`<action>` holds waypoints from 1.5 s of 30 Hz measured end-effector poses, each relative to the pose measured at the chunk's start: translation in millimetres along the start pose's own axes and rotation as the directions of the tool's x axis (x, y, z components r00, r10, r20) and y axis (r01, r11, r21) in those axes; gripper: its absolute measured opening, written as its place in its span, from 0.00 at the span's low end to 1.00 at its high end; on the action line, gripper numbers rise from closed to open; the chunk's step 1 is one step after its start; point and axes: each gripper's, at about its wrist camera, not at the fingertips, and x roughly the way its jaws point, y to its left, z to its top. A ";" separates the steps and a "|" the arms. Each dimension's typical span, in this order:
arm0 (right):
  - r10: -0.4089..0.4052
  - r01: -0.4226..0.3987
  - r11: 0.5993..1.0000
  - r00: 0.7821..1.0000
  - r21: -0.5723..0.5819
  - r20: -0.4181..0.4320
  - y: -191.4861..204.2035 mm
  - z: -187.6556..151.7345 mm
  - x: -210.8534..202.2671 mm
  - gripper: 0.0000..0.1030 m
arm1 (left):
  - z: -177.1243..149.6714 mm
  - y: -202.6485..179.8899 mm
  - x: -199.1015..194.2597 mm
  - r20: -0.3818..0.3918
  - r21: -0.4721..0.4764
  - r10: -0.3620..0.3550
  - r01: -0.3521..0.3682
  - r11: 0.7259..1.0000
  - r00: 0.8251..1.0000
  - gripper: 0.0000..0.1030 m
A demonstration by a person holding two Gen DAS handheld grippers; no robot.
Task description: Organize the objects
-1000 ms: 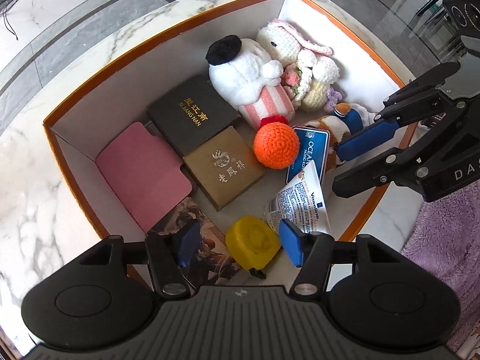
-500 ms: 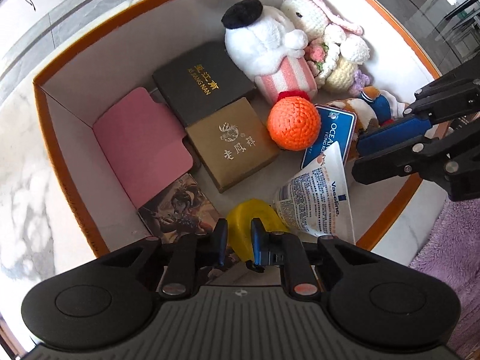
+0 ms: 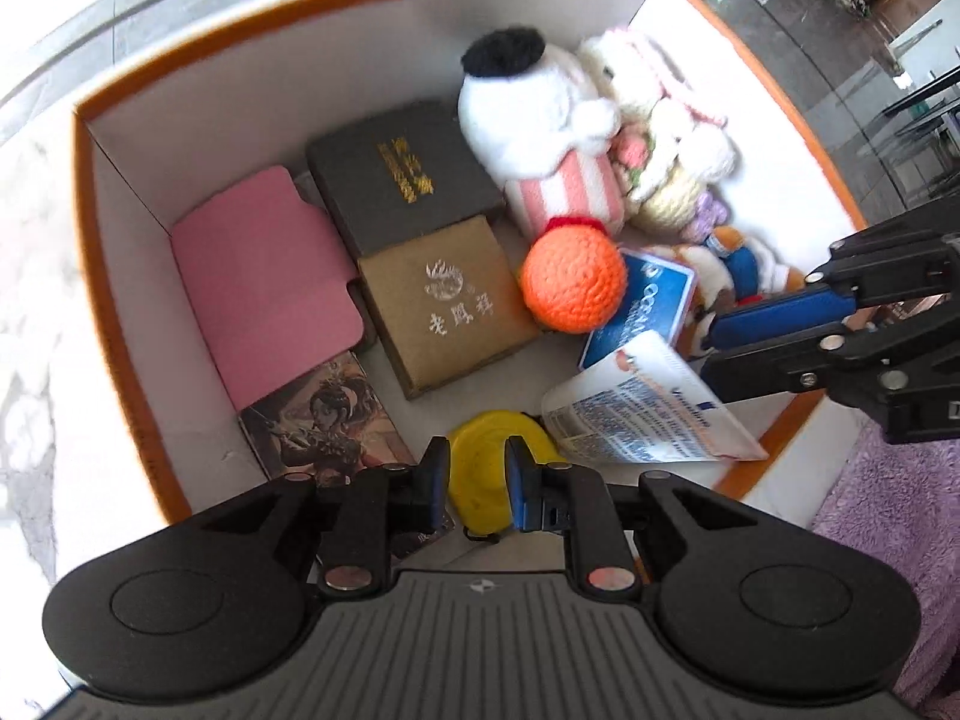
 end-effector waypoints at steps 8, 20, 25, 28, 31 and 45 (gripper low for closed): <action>-0.034 0.036 0.999 0.997 -0.034 0.066 21.5 -8.5 -34.2 0.25 | -21.1 -32.4 -65.1 0.137 0.027 0.041 -0.046 0.999 0.990 0.23; -0.157 0.215 0.961 0.941 -0.172 0.299 72.5 -52.7 -121.8 0.37 | -70.4 -91.6 -160.7 0.479 -0.018 0.169 -0.183 0.983 0.861 0.52; -0.194 0.294 0.937 0.888 -0.189 0.417 86.7 -75.4 -144.9 0.46 | -88.6 -105.4 -174.4 0.595 -0.104 0.249 -0.235 0.967 0.764 0.77; -0.210 0.341 0.920 0.843 -0.192 0.495 94.7 -90.5 -151.5 0.52 | -101.0 -111.7 -177.9 0.653 -0.172 0.325 -0.285 0.943 0.684 0.84; -0.219 0.383 0.904 0.798 -0.192 0.562 101.0 -105.3 -148.8 0.59 | -110.9 -115.4 -174.1 0.680 -0.245 0.405 -0.332 0.911 0.611 0.86; -0.290 0.431 0.900 0.709 -0.069 0.643 96.0 -135.7 -89.1 0.72 | -146.0 -98.2 -116.4 0.595 -0.434 0.551 -0.343 0.833 0.585 0.87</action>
